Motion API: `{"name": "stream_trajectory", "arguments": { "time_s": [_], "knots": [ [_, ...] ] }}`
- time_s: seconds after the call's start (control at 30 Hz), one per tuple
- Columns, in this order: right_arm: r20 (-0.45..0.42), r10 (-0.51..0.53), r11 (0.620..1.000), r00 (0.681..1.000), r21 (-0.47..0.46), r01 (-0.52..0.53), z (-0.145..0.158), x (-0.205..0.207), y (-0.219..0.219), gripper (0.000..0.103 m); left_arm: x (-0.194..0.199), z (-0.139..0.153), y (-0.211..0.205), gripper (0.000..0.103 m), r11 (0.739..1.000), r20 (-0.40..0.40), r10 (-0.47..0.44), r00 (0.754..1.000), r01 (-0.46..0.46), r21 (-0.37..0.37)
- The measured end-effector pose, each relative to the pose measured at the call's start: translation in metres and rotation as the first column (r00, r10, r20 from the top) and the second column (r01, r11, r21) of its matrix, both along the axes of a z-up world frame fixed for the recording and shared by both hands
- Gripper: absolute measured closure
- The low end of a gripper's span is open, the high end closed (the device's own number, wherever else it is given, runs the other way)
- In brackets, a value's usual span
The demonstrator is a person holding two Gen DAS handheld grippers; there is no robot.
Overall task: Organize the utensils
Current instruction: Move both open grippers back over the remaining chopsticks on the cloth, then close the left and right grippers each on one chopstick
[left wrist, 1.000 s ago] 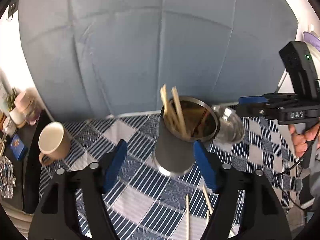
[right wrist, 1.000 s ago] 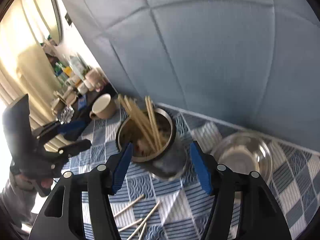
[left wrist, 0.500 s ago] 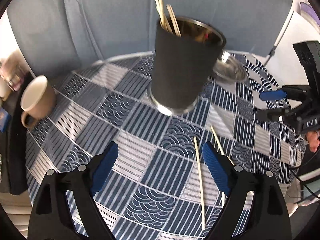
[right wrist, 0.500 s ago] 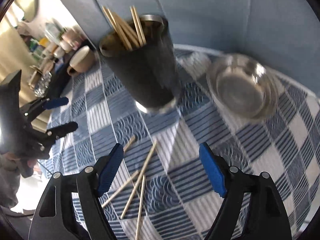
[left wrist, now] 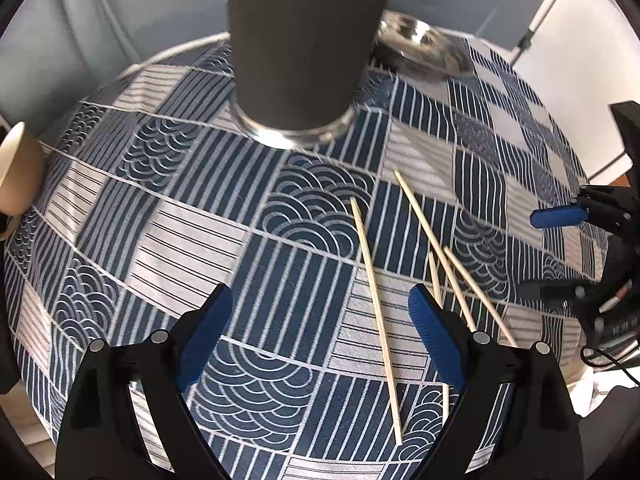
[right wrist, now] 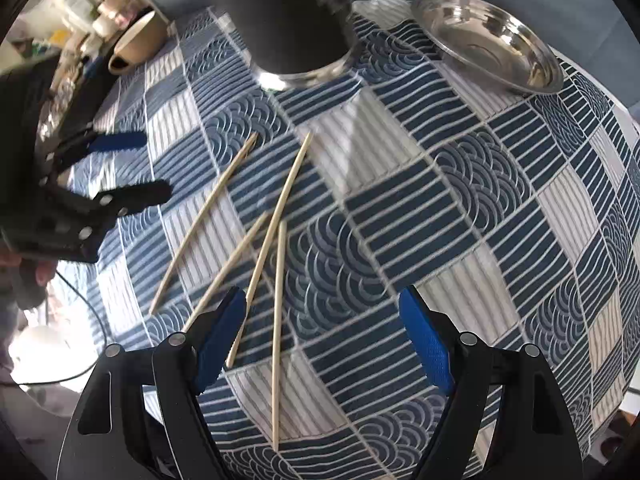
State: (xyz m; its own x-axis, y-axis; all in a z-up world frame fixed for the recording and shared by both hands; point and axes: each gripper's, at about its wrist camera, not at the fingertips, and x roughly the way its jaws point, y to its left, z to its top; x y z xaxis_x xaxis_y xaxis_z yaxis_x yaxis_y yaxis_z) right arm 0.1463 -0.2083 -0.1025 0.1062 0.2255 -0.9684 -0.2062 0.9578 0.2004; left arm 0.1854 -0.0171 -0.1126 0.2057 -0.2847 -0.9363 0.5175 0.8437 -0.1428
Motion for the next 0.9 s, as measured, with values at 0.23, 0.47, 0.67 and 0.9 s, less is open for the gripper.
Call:
{"name": "stream_trajectory", "arguments": {
  "time_s": [0.23, 0.47, 0.67, 0.9],
  "knots": [
    [-0.070, 0.024, 1.000, 0.997, 0.009, -0.023, -0.016, -0.033, 0.020, 0.041, -0.004, -0.014, -0.008, 0.015, 0.998, -0.025, -0.049, 0.998, 0.050, 0.042],
    [-0.109, 0.049, 0.999, 0.993, -0.014, -0.051, -0.025, -0.047, 0.036, 0.049, -0.015, -0.024, -0.019, 0.015, 0.984, -0.013, -0.118, 0.993, 0.118, 0.135],
    [-0.111, 0.092, 0.993, 0.990, -0.062, -0.099, -0.022, -0.048, 0.043, 0.054, -0.019, -0.031, -0.017, 0.015, 0.977, -0.013, -0.129, 0.992, 0.130, 0.167],
    [-0.095, 0.157, 0.974, 0.983, -0.151, -0.170, -0.021, -0.058, 0.056, 0.067, -0.017, -0.030, -0.013, 0.016, 0.972, -0.041, -0.134, 0.990, 0.139, 0.189]
  ]
}}
